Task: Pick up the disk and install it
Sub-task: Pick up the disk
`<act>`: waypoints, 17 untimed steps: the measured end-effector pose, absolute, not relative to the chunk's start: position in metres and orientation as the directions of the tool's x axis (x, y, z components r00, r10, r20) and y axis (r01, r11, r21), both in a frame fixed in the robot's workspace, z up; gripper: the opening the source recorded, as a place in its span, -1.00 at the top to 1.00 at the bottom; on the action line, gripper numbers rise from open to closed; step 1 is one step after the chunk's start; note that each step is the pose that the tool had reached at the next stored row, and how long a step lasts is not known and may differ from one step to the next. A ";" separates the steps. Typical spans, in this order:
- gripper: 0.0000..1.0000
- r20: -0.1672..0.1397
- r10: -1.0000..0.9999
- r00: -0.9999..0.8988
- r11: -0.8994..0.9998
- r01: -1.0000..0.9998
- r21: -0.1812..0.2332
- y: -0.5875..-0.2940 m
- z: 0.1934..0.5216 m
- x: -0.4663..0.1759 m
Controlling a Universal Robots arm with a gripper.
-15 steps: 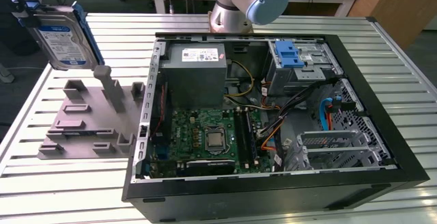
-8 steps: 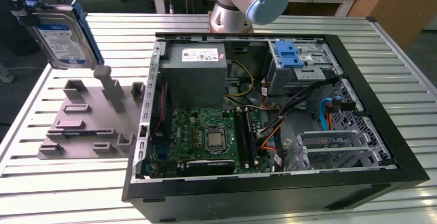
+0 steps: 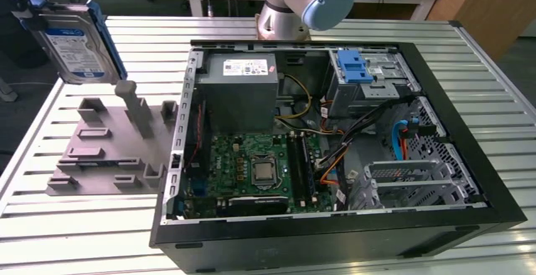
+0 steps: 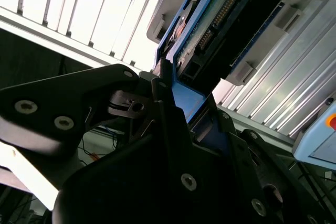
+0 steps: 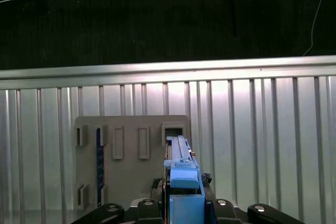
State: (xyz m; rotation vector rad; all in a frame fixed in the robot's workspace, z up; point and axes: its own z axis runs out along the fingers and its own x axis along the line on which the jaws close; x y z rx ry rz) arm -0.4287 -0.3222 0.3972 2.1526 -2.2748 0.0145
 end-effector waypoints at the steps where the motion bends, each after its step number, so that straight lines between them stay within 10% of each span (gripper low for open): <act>1: 0.27 0.013 -0.998 -0.055 0.055 -0.998 0.000 -0.322 0.398 -0.429; 17: 0.27 0.013 -0.998 -0.055 0.055 -0.998 0.000 -0.322 0.403 -0.429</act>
